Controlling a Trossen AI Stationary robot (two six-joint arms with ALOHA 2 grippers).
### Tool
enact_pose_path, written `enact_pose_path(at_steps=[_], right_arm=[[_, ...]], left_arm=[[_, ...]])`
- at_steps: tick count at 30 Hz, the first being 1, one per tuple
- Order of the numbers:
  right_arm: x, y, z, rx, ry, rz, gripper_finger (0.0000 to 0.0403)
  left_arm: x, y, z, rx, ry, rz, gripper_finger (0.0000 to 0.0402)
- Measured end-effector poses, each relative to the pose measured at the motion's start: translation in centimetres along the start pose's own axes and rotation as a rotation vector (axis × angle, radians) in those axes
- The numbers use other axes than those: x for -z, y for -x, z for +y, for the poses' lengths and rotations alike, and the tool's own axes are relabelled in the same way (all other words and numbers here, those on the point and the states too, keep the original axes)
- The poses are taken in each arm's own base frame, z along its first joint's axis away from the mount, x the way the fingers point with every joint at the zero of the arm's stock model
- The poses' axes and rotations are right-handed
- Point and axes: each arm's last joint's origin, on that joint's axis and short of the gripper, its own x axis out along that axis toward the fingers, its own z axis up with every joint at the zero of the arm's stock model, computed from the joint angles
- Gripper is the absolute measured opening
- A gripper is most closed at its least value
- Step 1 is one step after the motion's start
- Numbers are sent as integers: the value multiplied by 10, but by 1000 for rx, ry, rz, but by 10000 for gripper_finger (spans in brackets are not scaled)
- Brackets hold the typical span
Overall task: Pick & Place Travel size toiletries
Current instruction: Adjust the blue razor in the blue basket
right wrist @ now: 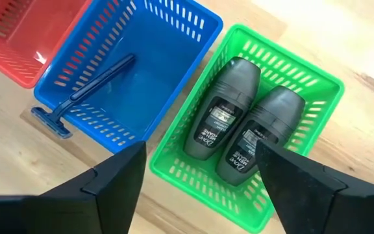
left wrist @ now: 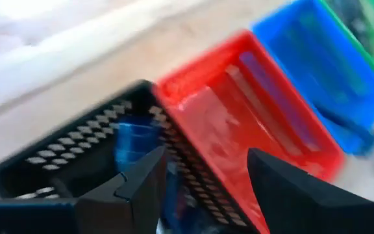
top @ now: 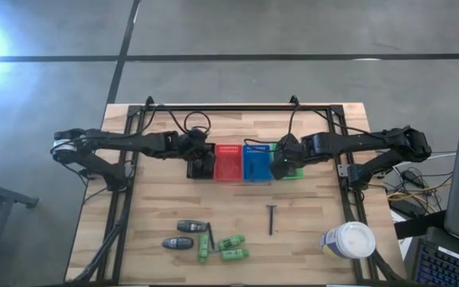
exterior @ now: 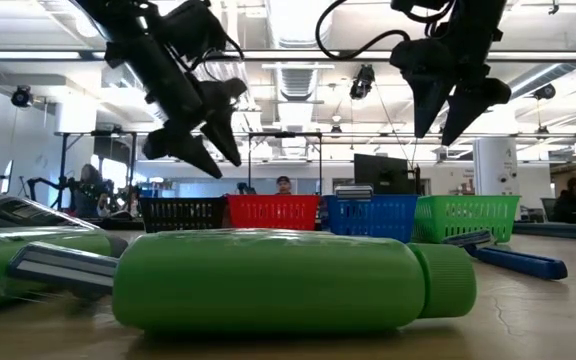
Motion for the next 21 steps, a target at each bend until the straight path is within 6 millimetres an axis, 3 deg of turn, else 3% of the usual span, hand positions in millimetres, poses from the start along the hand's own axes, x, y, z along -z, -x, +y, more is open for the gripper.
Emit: enact_pose_path(at_steps=[5, 9, 12, 16, 21], right_arm=[[0, 0, 0, 0, 18, 0, 294], [-1, -1, 2, -52, -2, 33, 294], [-10, -7, 13, -190, -70, 50, 287], [-22, -28, 33, -352, -122, 102, 270], [-19, -64, 42, -278, -144, 193, 243]], left_arm=[[6, 3, -18, 255, -260, 69, 218], [8, 5, -28, 317, -325, 46, 217], [9, 7, -32, 328, -358, 34, 213], [14, 11, -35, 342, -383, 51, 206], [22, 25, -36, 338, -416, 103, 204]])
